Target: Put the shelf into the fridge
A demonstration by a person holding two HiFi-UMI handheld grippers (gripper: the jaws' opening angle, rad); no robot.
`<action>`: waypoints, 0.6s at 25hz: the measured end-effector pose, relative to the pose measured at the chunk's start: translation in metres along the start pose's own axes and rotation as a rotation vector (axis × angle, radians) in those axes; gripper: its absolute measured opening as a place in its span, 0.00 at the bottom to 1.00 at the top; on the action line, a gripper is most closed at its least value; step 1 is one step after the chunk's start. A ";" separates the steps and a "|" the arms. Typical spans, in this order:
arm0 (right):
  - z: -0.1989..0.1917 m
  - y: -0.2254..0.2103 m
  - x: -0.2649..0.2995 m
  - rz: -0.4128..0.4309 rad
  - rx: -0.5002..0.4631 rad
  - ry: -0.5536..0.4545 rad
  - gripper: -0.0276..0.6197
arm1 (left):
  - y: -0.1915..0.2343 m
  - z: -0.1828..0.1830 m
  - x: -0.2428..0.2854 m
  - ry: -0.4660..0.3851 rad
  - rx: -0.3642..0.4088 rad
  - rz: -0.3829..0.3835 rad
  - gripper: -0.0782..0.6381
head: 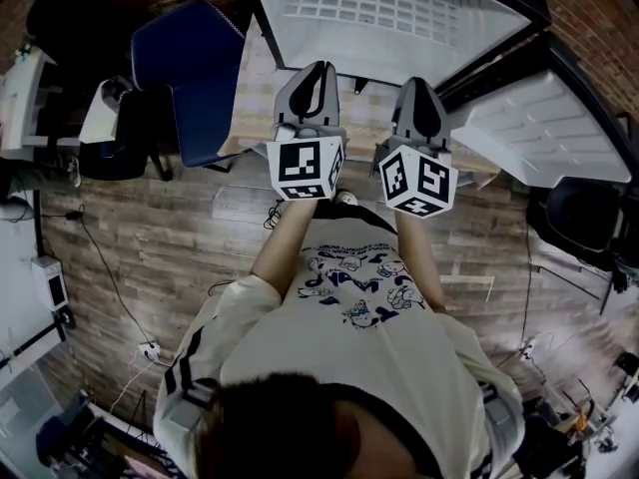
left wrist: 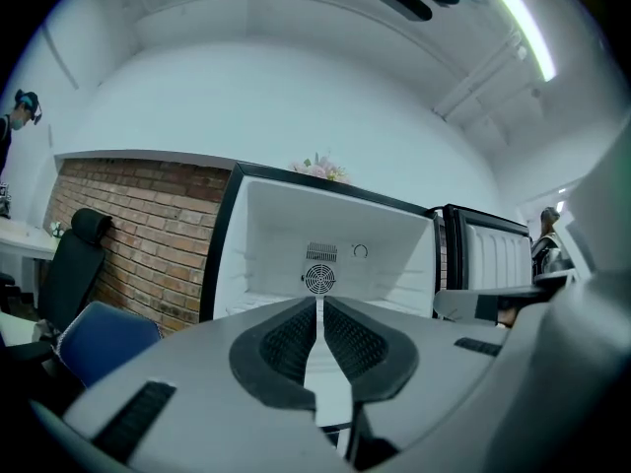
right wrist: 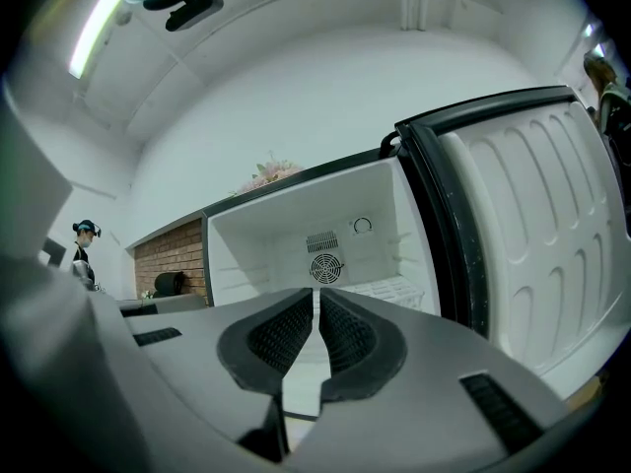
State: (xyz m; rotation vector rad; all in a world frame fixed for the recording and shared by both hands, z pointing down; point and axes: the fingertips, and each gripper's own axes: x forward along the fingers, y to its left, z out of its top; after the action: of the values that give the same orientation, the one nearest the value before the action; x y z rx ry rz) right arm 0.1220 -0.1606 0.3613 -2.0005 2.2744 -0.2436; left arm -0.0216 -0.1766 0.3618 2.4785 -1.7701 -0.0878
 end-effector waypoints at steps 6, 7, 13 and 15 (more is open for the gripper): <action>0.002 0.005 -0.005 0.010 -0.023 -0.003 0.11 | -0.006 0.004 -0.005 -0.010 0.004 -0.003 0.16; 0.002 0.006 -0.006 0.011 -0.028 -0.004 0.11 | -0.007 0.005 -0.006 -0.011 0.010 -0.003 0.16; 0.000 0.009 -0.010 0.014 -0.030 0.000 0.11 | -0.005 0.007 -0.012 -0.017 0.009 0.002 0.16; 0.000 0.010 -0.012 0.014 -0.024 0.000 0.11 | -0.005 0.008 -0.014 -0.018 0.012 0.003 0.16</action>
State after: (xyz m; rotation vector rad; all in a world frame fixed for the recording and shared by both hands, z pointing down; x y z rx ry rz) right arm 0.1139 -0.1480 0.3591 -1.9950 2.3016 -0.2171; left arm -0.0220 -0.1615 0.3535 2.4913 -1.7860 -0.1007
